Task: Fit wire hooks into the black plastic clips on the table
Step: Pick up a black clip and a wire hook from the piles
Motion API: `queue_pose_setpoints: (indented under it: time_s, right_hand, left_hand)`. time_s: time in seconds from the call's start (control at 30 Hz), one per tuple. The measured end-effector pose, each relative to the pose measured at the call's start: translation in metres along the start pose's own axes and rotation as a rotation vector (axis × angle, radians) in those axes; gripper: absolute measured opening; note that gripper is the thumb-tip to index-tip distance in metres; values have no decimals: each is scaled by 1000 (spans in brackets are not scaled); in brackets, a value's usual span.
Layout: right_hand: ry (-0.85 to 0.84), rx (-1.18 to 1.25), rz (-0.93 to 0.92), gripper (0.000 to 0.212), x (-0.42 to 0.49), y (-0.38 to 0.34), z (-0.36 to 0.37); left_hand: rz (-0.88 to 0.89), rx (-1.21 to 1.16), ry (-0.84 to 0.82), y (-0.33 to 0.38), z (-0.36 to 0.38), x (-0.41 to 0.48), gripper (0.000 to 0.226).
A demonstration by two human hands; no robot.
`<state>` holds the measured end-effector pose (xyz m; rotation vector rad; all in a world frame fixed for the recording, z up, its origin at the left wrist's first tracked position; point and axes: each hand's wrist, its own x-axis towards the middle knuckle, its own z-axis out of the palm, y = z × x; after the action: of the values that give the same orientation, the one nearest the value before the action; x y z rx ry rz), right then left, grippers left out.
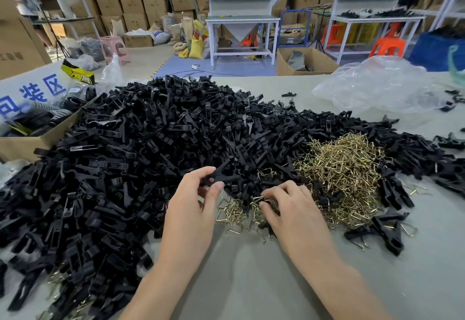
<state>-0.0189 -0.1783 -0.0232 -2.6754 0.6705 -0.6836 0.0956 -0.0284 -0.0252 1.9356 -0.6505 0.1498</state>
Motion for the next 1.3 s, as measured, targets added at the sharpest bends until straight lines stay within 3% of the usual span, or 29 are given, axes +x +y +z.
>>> queue_pose_setpoints:
  time_s: [0.37, 0.63, 0.73, 0.83, 0.97, 1.13, 1.3]
  right_hand:
    - [22, 294, 79, 14, 2, 0, -5]
    - [-86, 1067, 310, 19, 11, -2, -24]
    - [-189, 1211, 352, 15, 15, 1, -26]
    - [-254, 1295, 398, 15, 17, 4, -23]
    - [-277, 1279, 391, 43, 17, 7, -19]
    - [-287, 1233, 376, 33, 17, 10, -20]
    - [-307, 1212, 343, 38, 16, 11, -22]
  left_hand:
    - [47, 24, -65, 5, 0, -3, 24]
    - [147, -3, -164, 12, 0, -5, 25]
    - [225, 18, -186, 14, 1, -8, 24]
    - [251, 17, -186, 14, 2, -8, 26]
    - [280, 9, -189, 16, 1, -9, 26]
    - [278, 5, -211, 17, -1, -9, 26]
    - [278, 30, -218, 19, 0, -10, 27]
